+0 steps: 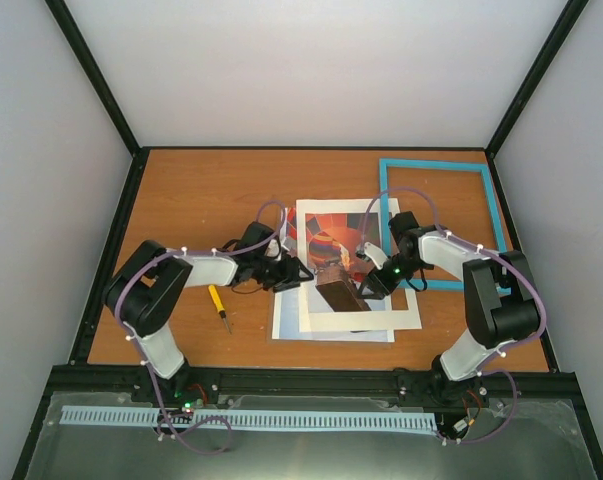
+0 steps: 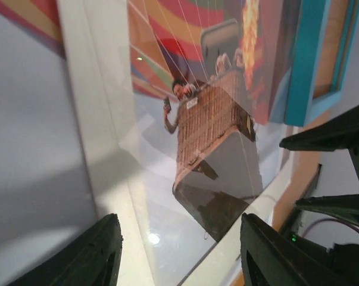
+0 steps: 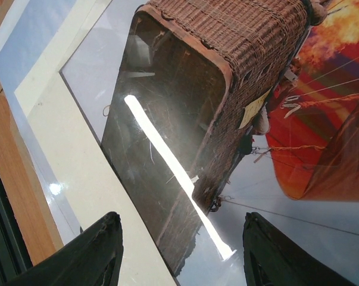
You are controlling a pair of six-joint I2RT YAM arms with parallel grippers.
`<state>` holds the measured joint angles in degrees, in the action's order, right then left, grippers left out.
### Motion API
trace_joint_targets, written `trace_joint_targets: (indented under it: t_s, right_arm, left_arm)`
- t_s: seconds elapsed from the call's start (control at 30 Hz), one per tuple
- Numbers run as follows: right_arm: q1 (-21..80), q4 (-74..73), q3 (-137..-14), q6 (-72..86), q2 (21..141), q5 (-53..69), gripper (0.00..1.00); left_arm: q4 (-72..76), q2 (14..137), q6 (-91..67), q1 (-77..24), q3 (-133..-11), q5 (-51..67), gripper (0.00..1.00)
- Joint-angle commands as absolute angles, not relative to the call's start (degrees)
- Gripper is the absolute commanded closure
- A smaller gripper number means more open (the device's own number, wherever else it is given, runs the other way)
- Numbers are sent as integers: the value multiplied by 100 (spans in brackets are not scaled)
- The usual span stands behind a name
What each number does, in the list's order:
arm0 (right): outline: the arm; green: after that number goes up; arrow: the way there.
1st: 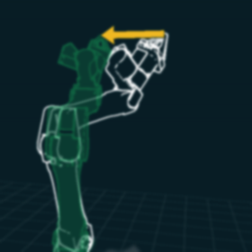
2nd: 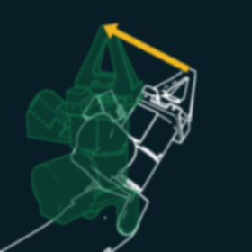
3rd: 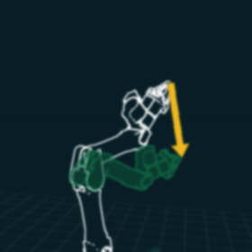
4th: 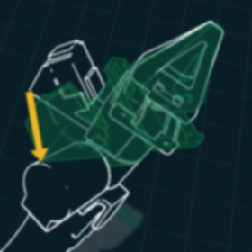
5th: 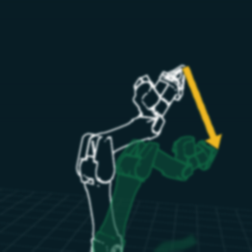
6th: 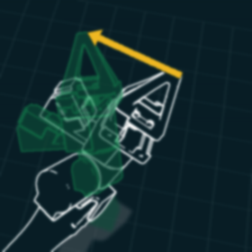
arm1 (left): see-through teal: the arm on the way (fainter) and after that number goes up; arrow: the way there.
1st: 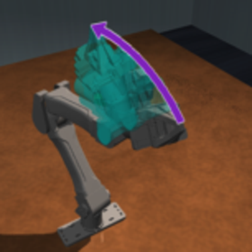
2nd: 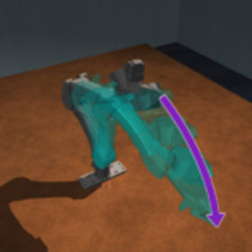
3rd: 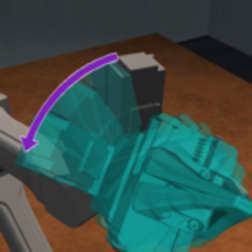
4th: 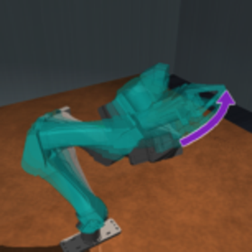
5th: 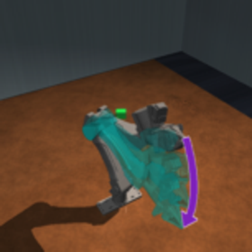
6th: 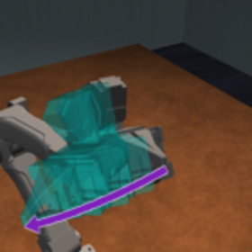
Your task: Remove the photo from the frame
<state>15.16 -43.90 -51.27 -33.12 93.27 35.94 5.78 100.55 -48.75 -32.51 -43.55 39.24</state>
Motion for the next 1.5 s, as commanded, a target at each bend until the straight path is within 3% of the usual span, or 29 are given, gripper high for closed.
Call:
trace_joint_targets:
  t_s: [0.0,0.4,1.17,1.27,1.47]
  right_arm:
    - [1579,-4333,-5080,-3322,9302,3577,47]
    - [1625,-4351,-5098,-3324,9402,3551,47]
    - [1679,-4382,-5140,-3283,9459,3437,47]
    - [1678,-4500,-5234,-3289,9162,3387,47]
    - [1813,-4546,-5485,-3317,8510,2963,46]
  left_arm:
    - [-557,9498,-4606,-3217,-4649,2797,43]
    - [-197,10324,-4547,-3217,-4819,3453,41]
    - [2228,11225,-5561,-3118,-5466,4869,44]
    - [1629,11160,-5225,-3111,-5731,4760,45]
    - [-1206,10367,-3882,-3052,-6123,2795,43]
